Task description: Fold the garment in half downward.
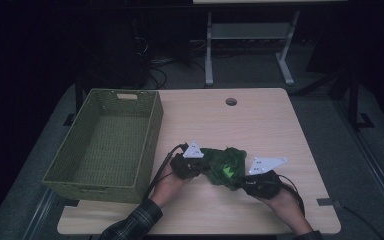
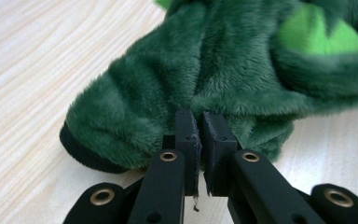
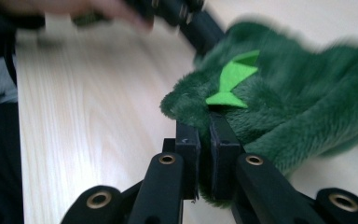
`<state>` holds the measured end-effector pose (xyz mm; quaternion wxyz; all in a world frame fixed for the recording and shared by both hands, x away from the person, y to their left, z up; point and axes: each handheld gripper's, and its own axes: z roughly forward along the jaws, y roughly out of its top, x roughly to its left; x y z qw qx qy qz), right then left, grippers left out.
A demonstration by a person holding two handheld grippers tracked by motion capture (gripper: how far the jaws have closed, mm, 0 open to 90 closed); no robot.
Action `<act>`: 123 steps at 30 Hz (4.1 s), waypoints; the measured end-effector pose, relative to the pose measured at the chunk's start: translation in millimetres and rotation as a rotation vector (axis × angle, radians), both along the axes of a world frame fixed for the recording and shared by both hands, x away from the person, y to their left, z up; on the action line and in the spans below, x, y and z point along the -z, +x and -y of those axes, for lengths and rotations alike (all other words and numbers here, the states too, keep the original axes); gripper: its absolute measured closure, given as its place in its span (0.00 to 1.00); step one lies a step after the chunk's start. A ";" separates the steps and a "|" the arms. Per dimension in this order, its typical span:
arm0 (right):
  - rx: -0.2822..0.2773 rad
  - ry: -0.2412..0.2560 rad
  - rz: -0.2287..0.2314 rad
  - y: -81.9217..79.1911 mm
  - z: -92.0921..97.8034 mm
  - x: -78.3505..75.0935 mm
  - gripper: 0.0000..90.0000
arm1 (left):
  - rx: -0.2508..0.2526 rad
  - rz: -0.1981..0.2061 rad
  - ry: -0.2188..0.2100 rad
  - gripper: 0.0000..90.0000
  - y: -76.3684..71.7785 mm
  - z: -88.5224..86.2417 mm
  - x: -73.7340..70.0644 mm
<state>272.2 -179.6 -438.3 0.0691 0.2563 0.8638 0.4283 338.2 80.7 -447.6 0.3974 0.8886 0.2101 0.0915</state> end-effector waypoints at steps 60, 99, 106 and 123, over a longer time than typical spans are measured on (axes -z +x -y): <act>0.121 -0.026 -0.086 23.2 18.1 17.8 0.87 | -0.058 0.040 -0.031 0.74 -4.0 -13.2 -19.9; 0.182 0.078 -0.014 13.8 42.4 -17.1 0.73 | -0.024 0.006 -0.097 0.82 -23.8 -15.2 -41.4; 0.228 0.039 0.002 51.4 56.7 -15.8 1.00 | -0.011 -0.052 -0.064 1.00 -23.5 -18.7 -33.1; 0.114 -0.045 -0.070 91.2 21.4 10.8 1.00 | -0.013 -0.114 0.050 1.00 -10.7 -3.8 0.6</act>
